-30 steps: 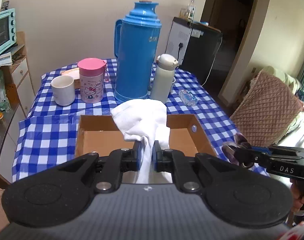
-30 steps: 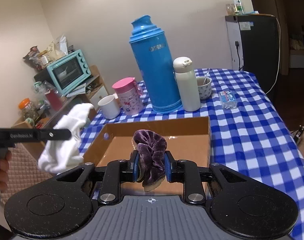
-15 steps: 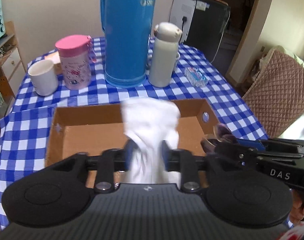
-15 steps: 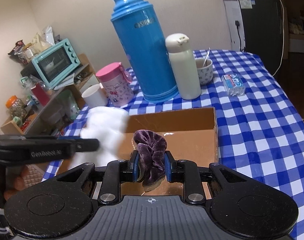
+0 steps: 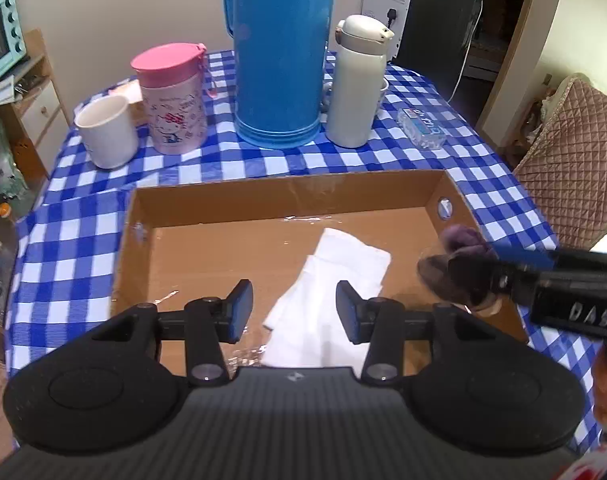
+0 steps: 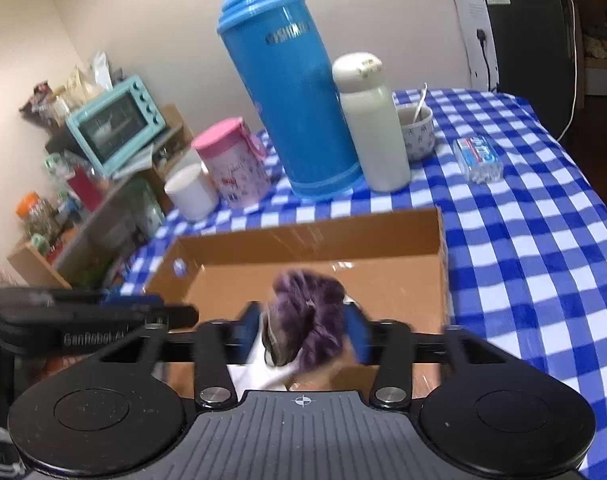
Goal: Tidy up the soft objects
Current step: 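Carry both held items into the cardboard box and open both tools, then move the left tool to the grey pouch while the right tool reaches the green cloth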
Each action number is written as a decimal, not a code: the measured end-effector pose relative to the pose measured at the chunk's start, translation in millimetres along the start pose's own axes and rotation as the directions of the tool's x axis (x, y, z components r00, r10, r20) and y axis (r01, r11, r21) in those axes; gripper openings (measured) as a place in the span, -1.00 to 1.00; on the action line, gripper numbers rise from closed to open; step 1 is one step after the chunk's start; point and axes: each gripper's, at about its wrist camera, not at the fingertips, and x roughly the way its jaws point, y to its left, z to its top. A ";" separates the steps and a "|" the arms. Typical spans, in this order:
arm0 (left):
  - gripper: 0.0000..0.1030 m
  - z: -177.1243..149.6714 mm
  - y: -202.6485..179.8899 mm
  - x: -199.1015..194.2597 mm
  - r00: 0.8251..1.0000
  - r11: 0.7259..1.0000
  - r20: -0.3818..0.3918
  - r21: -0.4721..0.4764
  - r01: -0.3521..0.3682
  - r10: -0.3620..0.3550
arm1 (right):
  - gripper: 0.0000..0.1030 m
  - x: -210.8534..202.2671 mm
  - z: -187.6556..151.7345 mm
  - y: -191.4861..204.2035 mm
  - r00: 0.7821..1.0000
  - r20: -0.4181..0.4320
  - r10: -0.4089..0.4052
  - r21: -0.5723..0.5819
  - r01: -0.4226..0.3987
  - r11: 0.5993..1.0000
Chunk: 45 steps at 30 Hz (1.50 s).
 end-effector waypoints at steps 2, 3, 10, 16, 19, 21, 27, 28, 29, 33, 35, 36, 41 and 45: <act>-0.10 -1.6 3.7 -6.8 1.000 1.000 0.007 -0.002 -0.010 0.010 | 0.25 -2.1 2.6 2.6 0.999 0.034 0.005 -0.003 -0.005 1.000; -0.10 -2.6 5.8 -10.4 1.000 1.000 0.010 -0.005 -0.012 0.012 | 0.25 -3.5 4.0 4.3 0.999 0.049 0.005 -0.012 -0.004 1.000; -0.08 -10.5 19.1 -42.0 0.999 0.999 0.026 -0.018 -0.048 0.048 | 0.27 -12.7 12.0 3.8 0.999 0.050 -0.002 -0.020 0.003 1.000; -0.08 -24.3 23.3 -73.4 0.997 0.998 0.043 -0.032 -0.060 0.061 | 0.27 -37.2 5.1 -0.2 1.000 0.026 -0.009 -0.045 0.010 0.999; -0.07 -33.7 24.0 -92.0 0.996 0.997 0.059 -0.042 -0.063 0.066 | 0.27 -52.3 -2.5 -2.6 1.000 0.020 -0.005 -0.050 0.006 0.999; -0.07 -40.6 24.5 -105.6 0.995 0.997 0.072 -0.053 -0.060 0.064 | 0.27 -62.2 -8.3 -3.2 1.000 0.018 0.001 -0.050 0.000 0.999; -0.06 -63.1 30.8 -142.0 0.993 0.995 0.097 -0.070 -0.064 0.071 | 0.27 -97.5 -27.2 0.6 1.000 0.026 0.012 -0.056 -0.010 0.998; -0.05 -67.4 32.4 -147.6 0.992 0.995 0.099 -0.072 -0.068 0.075 | 0.27 -102.1 -29.8 1.0 1.000 0.029 0.011 -0.054 -0.010 0.999; -0.05 -70.9 33.9 -152.2 0.992 0.995 0.100 -0.074 -0.073 0.081 | 0.27 -107.3 -32.5 1.5 0.999 0.034 0.009 -0.051 -0.007 0.999; 0.05 -89.1 40.4 -171.4 0.989 0.994 0.111 -0.069 -0.089 0.096 | 0.27 -127.6 -44.0 2.9 0.999 0.050 -0.003 -0.035 0.005 0.999; 0.05 -97.4 43.3 -177.1 0.989 0.994 0.111 -0.065 -0.092 0.099 | 0.27 -137.8 -50.5 3.5 0.998 0.057 -0.016 -0.027 0.017 0.999; 0.05 -102.2 45.3 -179.8 0.989 0.994 0.111 -0.065 -0.091 0.098 | 0.27 -141.8 -53.2 3.9 0.998 0.060 -0.022 -0.023 0.023 0.999; 0.05 -119.1 52.0 -186.9 0.991 0.995 0.102 -0.064 -0.076 0.082 | 0.27 -165.5 -69.9 8.2 0.995 0.078 -0.066 0.012 0.065 0.998; 0.05 -130.6 55.0 -191.3 0.993 0.997 0.099 -0.054 -0.059 0.065 | 0.27 -178.9 -81.4 12.0 0.992 0.086 -0.096 0.038 0.093 0.995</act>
